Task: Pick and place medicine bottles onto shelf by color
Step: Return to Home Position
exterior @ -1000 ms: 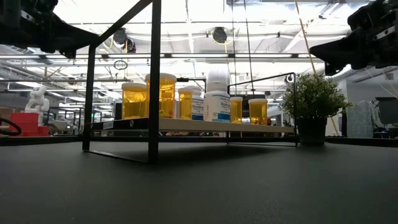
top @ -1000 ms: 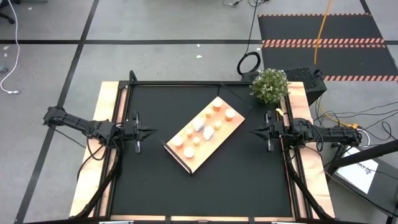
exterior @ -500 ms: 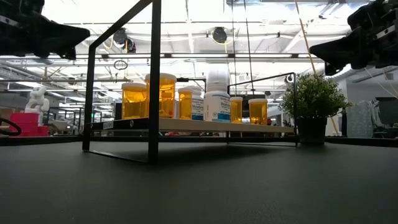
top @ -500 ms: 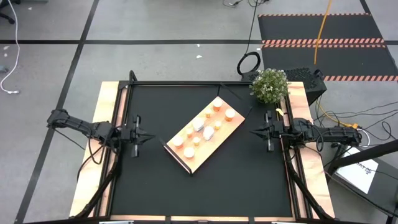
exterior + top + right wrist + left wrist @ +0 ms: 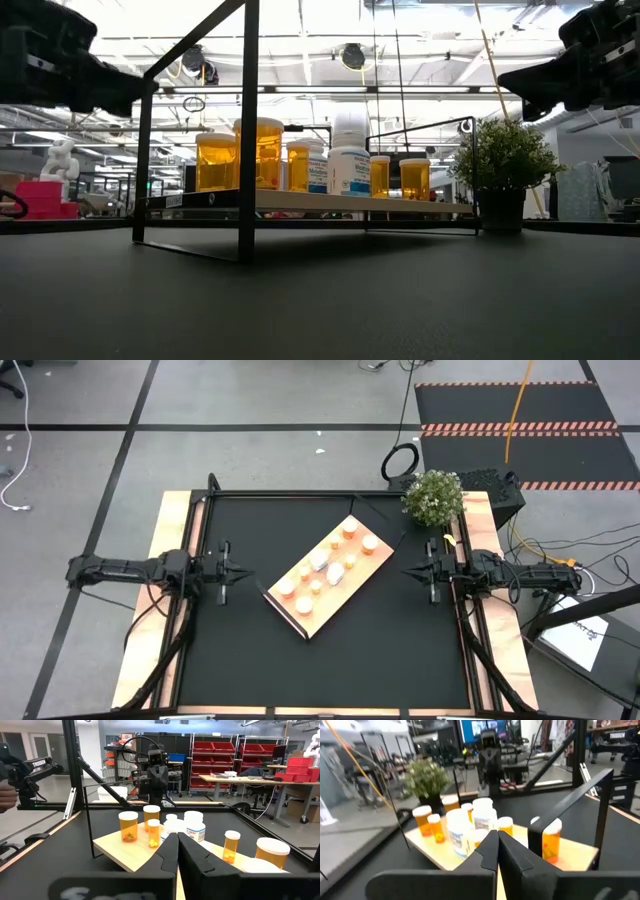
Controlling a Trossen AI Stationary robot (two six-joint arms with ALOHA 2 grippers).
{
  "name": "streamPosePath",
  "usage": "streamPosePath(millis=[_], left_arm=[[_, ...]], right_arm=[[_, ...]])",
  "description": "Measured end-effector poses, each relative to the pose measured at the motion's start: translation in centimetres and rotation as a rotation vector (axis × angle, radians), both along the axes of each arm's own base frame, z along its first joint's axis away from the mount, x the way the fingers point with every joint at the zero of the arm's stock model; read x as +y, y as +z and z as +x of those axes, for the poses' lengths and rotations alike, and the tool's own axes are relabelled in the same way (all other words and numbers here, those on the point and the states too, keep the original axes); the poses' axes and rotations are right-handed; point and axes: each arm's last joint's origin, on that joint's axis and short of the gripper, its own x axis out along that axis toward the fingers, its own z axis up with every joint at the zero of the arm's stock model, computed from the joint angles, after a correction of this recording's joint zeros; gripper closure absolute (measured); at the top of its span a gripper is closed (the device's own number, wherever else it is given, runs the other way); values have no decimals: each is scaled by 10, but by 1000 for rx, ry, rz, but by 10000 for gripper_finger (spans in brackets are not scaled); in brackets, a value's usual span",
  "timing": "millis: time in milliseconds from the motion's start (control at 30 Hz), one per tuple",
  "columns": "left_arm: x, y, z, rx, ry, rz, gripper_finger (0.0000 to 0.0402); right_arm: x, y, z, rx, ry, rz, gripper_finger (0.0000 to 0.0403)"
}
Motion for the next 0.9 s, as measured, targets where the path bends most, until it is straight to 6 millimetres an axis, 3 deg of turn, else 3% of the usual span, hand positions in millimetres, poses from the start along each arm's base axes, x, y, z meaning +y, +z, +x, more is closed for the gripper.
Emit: streamPosePath(millis=[433,900], left_arm=[[7,-3,-4,30,-81,-78,399],[5,0,-10,-17,-4,-109,401]], right_arm=[[0,0,0,0,0,0,403],[0,0,0,0,1,0,403]])
